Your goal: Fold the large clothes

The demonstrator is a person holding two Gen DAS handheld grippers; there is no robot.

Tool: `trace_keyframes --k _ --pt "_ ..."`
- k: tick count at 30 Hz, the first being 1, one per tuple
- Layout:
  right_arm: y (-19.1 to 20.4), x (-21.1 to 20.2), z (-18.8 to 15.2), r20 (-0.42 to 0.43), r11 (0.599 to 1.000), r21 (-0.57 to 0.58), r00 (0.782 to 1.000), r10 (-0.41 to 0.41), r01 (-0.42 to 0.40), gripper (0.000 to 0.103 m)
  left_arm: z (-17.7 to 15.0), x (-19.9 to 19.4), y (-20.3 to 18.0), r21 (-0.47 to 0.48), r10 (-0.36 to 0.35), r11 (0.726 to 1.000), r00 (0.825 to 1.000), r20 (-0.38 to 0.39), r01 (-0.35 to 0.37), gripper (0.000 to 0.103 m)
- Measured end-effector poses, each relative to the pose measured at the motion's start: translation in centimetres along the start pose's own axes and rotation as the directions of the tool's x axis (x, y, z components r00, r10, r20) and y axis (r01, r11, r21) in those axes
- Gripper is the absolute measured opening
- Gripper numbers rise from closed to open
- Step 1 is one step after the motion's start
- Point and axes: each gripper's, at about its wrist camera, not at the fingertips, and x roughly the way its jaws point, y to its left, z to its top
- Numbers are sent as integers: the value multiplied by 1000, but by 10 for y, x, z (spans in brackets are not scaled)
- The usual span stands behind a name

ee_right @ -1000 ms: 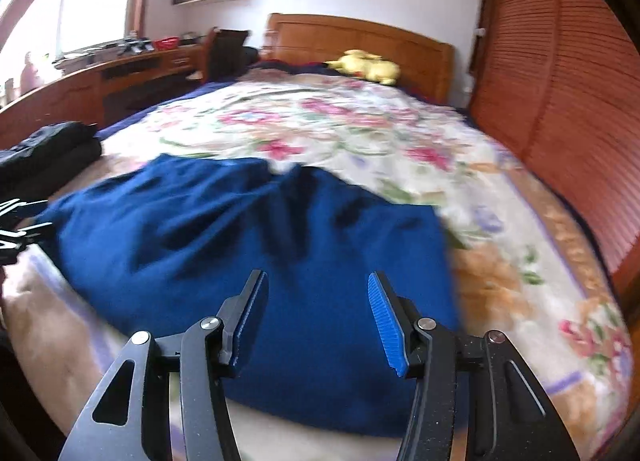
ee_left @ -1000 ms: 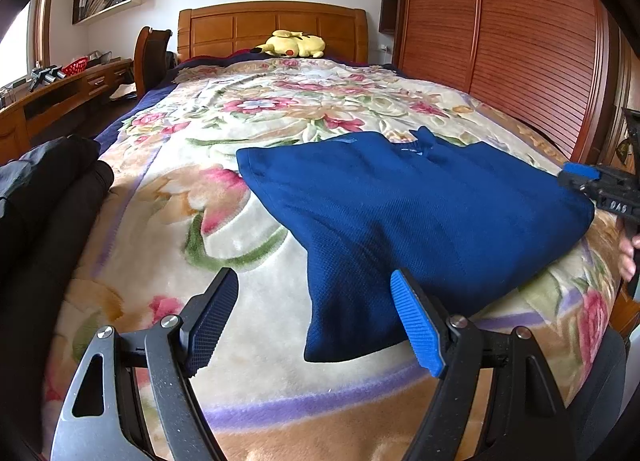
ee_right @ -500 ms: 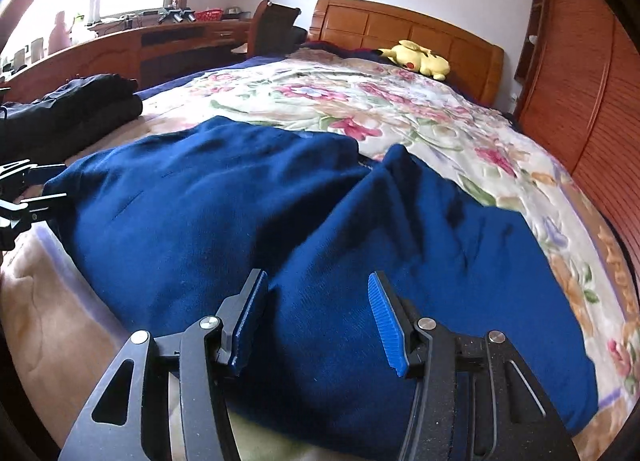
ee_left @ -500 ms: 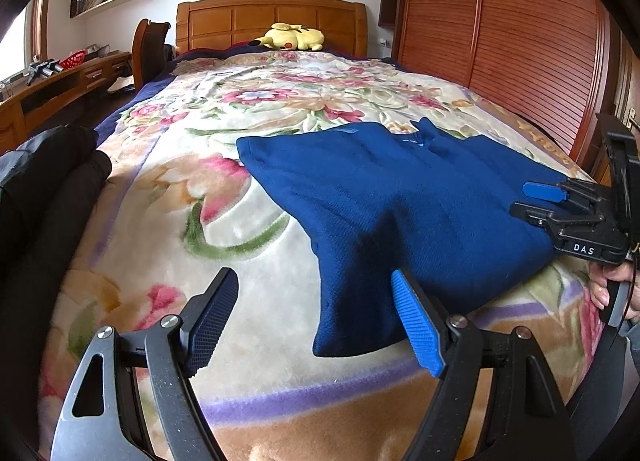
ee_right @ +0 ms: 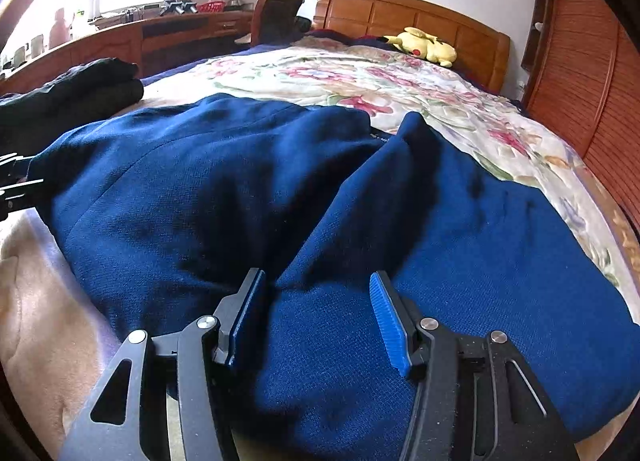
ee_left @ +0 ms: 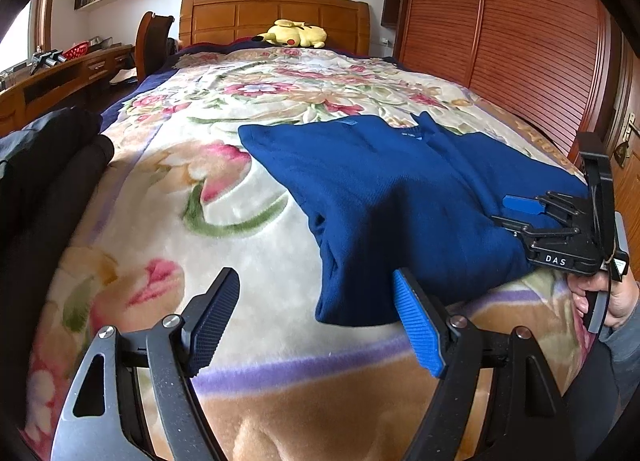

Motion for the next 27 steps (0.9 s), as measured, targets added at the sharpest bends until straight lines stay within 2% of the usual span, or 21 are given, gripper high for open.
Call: trace_keyframes --k 4,6,8,10,11,19,21,27 --pt "0 -5 -5 21 1000 7 1000 -3 3 56 3 5 -1 -14 -32 999 999 -11 32 64" --pt "-2 -10 -9 38 1000 19 999 8 -8 56 6 9 0 -28 -67 997 998 -21 66 52" --pt "-7 -17 -13 64 999 45 998 23 -26 56 10 12 -3 -38 -120 992 992 -35 118 26" --pt "-13 -26 -19 98 997 66 995 35 -42 56 18 12 -9 -32 -162 987 986 -45 160 17" --pt "-15 -32 -21 114 996 74 993 30 -39 56 22 10 -13 -17 -144 990 989 -40 143 14" --pt "-36 -60 -40 157 994 110 988 3 -21 56 83 -10 -75 141 -57 989 998 40 51 11" --pt "-48 -71 -49 175 992 128 984 -8 -14 56 102 -13 -96 186 -62 981 996 63 50 11" --pt "-92 -97 -78 185 975 208 975 -122 83 56 152 1 -166 310 -105 948 991 88 73 10"
